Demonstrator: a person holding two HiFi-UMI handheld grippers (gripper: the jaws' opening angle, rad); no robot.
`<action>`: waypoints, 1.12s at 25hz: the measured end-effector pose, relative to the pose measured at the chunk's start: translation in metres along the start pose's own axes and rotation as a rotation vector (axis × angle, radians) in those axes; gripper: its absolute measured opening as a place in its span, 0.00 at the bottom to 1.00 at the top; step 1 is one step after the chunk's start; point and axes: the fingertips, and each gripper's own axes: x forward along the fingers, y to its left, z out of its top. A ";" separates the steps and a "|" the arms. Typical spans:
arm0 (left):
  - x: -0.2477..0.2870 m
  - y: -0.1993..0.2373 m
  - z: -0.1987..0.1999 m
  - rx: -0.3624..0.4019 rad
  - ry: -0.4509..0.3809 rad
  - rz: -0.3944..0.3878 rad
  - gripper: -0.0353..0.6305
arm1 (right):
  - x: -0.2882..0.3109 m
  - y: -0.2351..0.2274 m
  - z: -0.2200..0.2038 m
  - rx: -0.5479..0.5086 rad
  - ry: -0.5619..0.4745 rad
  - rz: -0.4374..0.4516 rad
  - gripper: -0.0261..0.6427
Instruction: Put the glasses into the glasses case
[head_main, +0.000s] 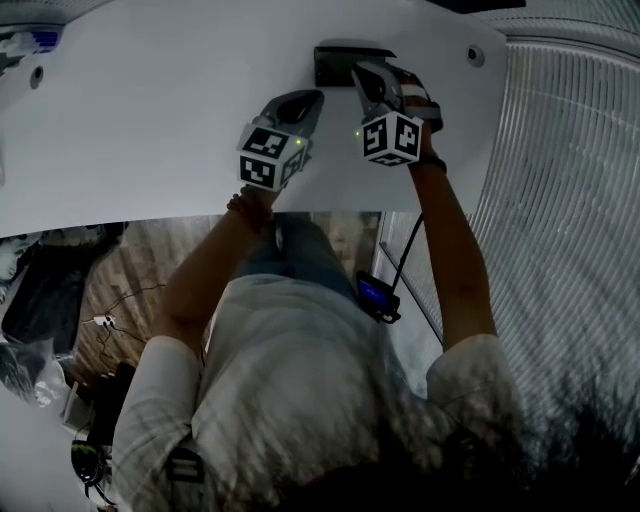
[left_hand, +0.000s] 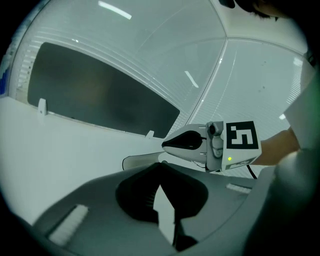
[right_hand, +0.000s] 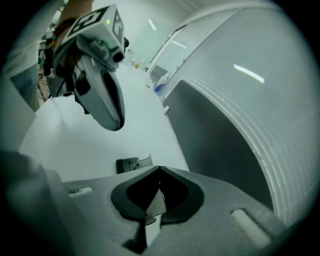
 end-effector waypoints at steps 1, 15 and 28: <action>-0.003 -0.002 0.008 0.015 -0.011 -0.002 0.06 | -0.008 -0.009 0.008 0.055 -0.020 -0.030 0.04; -0.094 -0.088 0.102 0.163 -0.177 -0.053 0.06 | -0.176 -0.074 0.107 0.626 -0.325 -0.253 0.04; -0.153 -0.179 0.137 0.245 -0.278 -0.142 0.06 | -0.307 -0.080 0.144 0.915 -0.590 -0.362 0.04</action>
